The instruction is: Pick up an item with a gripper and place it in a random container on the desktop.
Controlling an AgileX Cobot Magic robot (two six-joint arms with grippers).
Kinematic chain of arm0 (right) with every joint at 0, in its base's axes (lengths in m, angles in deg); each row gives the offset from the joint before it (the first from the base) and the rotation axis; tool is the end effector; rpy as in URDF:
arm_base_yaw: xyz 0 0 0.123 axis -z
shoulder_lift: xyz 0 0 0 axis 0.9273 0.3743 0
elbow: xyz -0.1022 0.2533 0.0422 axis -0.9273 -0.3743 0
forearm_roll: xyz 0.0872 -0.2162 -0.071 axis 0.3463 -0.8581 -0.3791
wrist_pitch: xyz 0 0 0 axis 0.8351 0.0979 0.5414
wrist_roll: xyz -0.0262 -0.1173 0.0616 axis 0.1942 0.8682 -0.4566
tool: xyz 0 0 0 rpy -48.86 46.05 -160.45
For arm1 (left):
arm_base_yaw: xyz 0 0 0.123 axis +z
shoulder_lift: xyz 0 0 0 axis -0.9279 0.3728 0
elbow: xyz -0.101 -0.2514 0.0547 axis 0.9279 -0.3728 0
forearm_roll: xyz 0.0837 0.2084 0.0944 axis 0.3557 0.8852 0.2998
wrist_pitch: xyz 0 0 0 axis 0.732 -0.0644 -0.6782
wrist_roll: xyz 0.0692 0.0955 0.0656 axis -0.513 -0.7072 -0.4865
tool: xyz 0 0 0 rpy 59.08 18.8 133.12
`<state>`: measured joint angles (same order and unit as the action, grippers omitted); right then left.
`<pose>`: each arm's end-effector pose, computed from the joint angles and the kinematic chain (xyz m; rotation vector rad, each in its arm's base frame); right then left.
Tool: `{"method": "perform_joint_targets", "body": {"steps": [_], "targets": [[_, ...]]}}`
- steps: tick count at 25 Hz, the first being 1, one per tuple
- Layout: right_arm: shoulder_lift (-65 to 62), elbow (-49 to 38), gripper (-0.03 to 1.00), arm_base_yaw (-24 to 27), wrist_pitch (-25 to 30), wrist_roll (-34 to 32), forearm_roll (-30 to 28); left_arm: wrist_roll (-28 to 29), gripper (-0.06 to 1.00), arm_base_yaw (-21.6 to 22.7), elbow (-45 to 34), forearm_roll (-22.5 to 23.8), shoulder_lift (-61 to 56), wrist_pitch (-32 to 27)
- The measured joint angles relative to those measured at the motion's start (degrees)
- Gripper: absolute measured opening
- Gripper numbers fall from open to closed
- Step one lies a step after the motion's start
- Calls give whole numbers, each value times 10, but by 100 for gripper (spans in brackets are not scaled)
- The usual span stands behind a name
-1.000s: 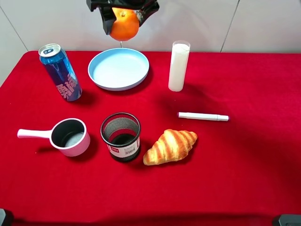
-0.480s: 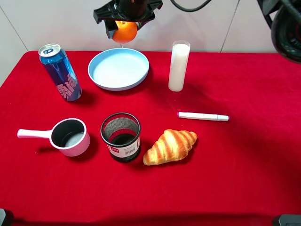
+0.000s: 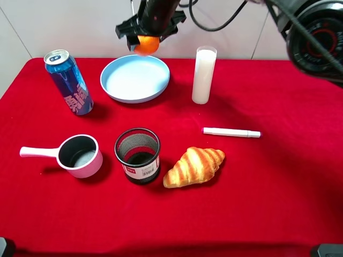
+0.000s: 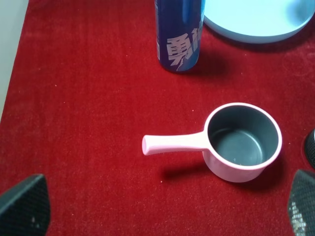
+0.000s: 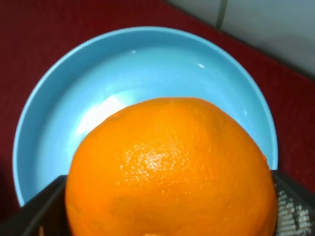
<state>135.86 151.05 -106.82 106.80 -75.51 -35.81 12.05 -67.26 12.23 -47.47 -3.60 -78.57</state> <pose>0.4270 0.3433 0.1659 -0.8012 2.4116 0.2862 0.0357 -0.0039 0.2495 0.0832 2.0559 0.0221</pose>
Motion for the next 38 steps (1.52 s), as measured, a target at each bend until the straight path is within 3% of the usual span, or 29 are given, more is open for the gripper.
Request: {"method": "perform_joint_targets", "body": {"steps": [22, 38], "targets": [[83, 2, 55, 7, -56, 2, 35, 0, 96, 0, 0, 0, 0, 0], [99, 3, 55, 7, -67, 6, 60, 0, 96, 0, 0, 0, 0, 0]]}}
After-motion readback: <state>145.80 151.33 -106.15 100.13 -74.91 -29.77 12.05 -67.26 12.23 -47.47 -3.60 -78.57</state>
